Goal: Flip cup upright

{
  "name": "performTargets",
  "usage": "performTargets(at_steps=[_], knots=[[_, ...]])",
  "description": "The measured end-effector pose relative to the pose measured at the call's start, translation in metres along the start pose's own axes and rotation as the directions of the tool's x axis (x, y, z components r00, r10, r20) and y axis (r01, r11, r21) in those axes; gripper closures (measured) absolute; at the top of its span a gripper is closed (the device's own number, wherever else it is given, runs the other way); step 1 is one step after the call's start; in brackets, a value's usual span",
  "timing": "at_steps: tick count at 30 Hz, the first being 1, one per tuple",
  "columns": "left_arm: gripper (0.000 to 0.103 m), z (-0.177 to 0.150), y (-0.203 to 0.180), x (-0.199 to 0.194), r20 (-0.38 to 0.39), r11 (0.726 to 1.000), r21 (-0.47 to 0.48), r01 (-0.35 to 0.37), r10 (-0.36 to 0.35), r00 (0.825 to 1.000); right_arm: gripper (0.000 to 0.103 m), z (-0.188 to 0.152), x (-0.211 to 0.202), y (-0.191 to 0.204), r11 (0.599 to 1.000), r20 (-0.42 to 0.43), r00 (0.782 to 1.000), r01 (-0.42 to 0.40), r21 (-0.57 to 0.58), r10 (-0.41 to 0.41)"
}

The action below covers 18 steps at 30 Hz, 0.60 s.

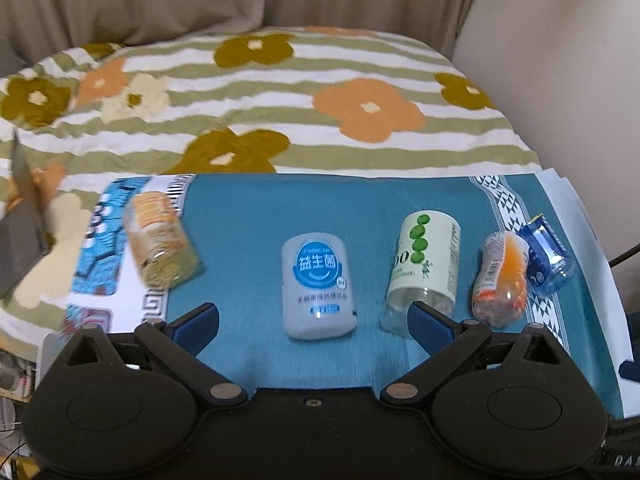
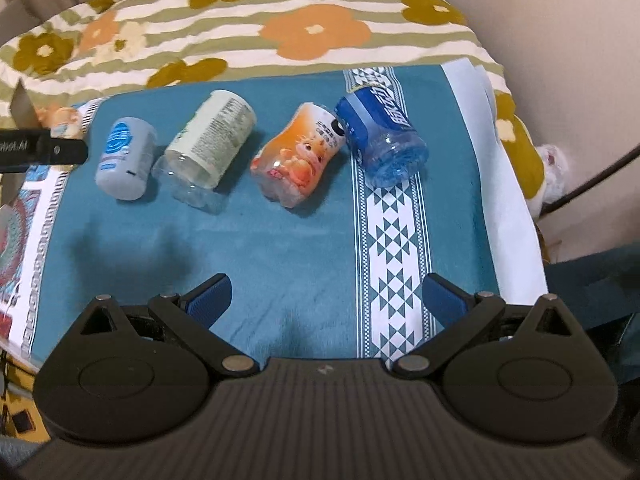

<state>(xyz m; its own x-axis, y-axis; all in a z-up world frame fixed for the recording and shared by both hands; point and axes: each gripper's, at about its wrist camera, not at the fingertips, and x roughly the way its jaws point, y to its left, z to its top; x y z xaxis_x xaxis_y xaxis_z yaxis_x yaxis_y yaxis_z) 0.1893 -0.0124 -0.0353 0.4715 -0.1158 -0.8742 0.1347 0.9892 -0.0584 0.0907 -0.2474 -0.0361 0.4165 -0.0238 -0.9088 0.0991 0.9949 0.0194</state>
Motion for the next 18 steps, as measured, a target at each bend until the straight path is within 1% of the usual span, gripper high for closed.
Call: performTargets(at_steps=[4,8,12,15,18], knots=[[0.008,0.014,0.006,0.031,-0.07,0.999,0.004,0.034,-0.034,0.997,0.0,0.004,0.01,0.005,0.998,-0.023,1.0,0.02,0.051,-0.019],[0.012,0.022,0.012,0.058,-0.137,0.998,0.005,0.06,-0.059,0.989,0.0,0.009,0.024,0.009,0.995,-0.052,0.998,0.046,0.085,-0.041],[0.016,0.026,0.013,0.073,-0.173,0.997,0.012,0.078,-0.075,0.982,0.0,0.011,0.036,0.012,0.991,-0.079,0.996,0.056,0.12,-0.047],[0.019,0.028,0.016,0.083,-0.201,0.996,0.005,0.091,-0.088,0.976,0.0,0.012,0.042,0.014,0.988,-0.082,0.996,0.05,0.144,-0.039],[0.025,0.028,0.018,0.092,-0.232,0.994,-0.009,0.107,-0.106,0.967,0.0,0.015,0.045,0.015,0.985,-0.081,0.996,0.046,0.167,-0.033]])
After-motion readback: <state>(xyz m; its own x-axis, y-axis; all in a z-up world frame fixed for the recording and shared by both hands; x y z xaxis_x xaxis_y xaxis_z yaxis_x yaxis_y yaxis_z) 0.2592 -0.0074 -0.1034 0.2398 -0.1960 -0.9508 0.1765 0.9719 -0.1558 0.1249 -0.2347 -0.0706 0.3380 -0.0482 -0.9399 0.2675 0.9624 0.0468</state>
